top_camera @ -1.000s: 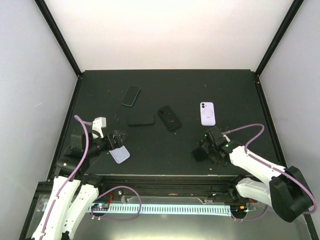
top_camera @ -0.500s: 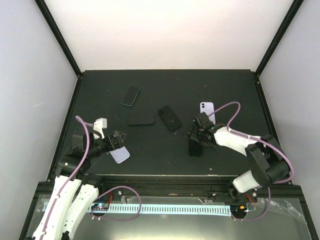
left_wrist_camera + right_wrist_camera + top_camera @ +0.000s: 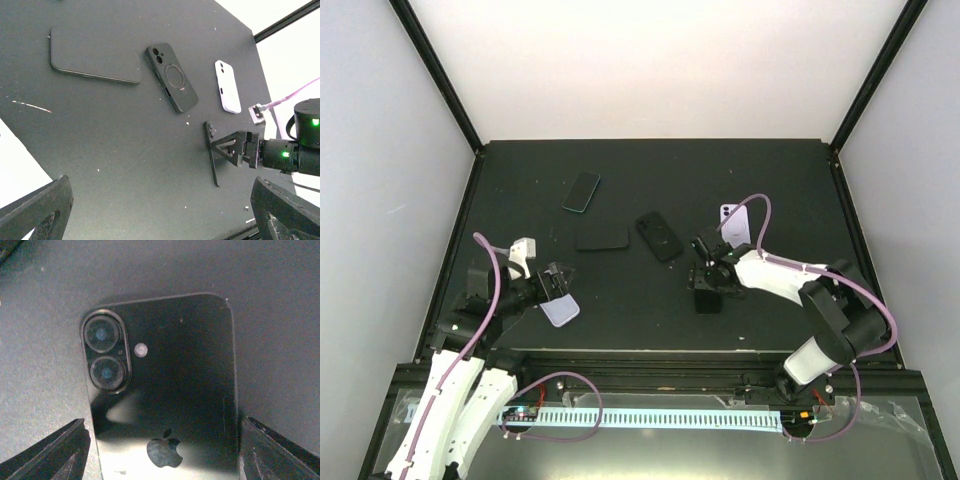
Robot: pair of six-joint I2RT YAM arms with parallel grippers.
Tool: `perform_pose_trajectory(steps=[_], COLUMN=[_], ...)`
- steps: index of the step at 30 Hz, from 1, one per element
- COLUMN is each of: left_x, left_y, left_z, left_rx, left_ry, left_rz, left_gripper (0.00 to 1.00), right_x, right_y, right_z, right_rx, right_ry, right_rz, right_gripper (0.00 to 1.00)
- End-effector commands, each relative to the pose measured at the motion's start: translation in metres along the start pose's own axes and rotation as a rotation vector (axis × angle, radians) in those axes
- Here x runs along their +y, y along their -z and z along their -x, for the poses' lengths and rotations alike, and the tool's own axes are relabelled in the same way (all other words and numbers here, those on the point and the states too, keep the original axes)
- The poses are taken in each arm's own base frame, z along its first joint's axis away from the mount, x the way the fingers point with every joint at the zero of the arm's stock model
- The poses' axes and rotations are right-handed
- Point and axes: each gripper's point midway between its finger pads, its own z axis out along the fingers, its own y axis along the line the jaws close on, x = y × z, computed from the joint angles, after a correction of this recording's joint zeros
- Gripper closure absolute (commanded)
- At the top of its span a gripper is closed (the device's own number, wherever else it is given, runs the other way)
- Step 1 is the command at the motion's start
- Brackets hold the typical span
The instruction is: Put the phone into the phone case
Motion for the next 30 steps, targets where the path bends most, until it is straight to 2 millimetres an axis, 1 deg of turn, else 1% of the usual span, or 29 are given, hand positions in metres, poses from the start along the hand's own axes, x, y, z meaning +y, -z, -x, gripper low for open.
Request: perform_pose_trajectory(steps=[1,7,12,16,21,24,28,30], left_x=[-0.005,-0.004,-0.003,0.001,0.000,-0.001,-0.001,-0.002], left_y=[-0.001,-0.003,-0.009,-0.016,-0.020,-0.021,-0.027,-0.031], left_z=[0.004,-0.001,-0.011,-0.020,-0.022,-0.023,-0.028,-0.030], left_rx=[-0.014,0.003,0.042,0.071,0.085,0.094,0.137,0.159], left_ry=[0.010,0.007,0.051,0.088,0.103,0.093,0.097,0.098], left_rz=[-0.031,-0.040,-0.068,-0.080,-0.099,-0.105,-0.118,-0.127], left_gripper=[0.01,0.01,0.01,0.01,0.01,0.02,0.04,0.06], right_x=[-0.014,-0.007,-0.006,-0.008,-0.012,-0.013,-0.005,0.008], right_y=[-0.006,-0.003,-0.006,-0.010,-0.019,-0.021,-0.019,-0.015], right_z=[-0.033,-0.039,-0.040,-0.040,-0.042,-0.044,-0.042,-0.040], right_rx=[0.112,0.104,0.098,0.100,0.104,0.100,0.084,0.061], right_ry=[0.114,0.150,0.185,0.163,0.162,0.176,0.201,0.244], right_rz=[-0.070,-0.077,-0.095,-0.118,-0.152,-0.164,-0.113,-0.044], right_gripper=[0.19,0.17,0.16,0.18,0.19,0.22,0.28,0.30])
